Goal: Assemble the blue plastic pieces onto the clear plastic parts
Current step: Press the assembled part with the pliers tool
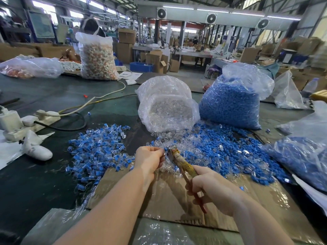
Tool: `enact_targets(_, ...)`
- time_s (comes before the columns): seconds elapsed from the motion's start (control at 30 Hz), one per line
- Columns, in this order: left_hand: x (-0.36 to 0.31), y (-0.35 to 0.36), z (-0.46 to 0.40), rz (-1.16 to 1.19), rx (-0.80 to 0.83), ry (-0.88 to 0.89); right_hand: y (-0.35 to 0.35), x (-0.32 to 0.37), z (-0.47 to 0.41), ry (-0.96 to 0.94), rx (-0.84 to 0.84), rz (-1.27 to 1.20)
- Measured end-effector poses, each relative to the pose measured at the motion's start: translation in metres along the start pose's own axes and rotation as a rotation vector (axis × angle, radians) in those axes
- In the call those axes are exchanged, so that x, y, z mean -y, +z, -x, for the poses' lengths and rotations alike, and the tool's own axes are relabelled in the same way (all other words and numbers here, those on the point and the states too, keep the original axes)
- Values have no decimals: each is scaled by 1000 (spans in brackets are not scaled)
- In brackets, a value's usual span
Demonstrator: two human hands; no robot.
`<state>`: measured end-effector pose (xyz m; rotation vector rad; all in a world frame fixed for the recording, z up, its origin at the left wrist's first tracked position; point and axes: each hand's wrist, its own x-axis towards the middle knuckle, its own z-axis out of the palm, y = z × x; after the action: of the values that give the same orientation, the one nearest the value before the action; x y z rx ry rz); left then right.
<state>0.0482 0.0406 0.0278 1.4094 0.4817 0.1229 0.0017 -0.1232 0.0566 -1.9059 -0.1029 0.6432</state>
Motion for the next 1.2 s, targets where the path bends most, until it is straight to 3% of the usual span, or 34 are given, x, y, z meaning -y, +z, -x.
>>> enact_targets(0.5, -6, -3, -1, -31, 31, -20, 2, 6, 1, -53, 24, 24)
enact_targets(0.87, -1, 0, -2, 24, 4, -32, 10, 0, -8, -87, -134, 194)
enact_targets(0.93, 0, 1, -2, 33, -4, -36, 9, -1, -8, -75, -131, 130)
enact_targets(1.03, 0, -1, -1, 52, -21, -35, 7, -3, -7, -33, -110, -162)
enact_targets(1.1, 0, -7, -3, -10, -68, 17, 5, -6, -7, -55, -164, -258)
enact_targets(1.2, 0, -27, -11, -363, -253, 231, -5, -14, -9, -152, -400, -92)
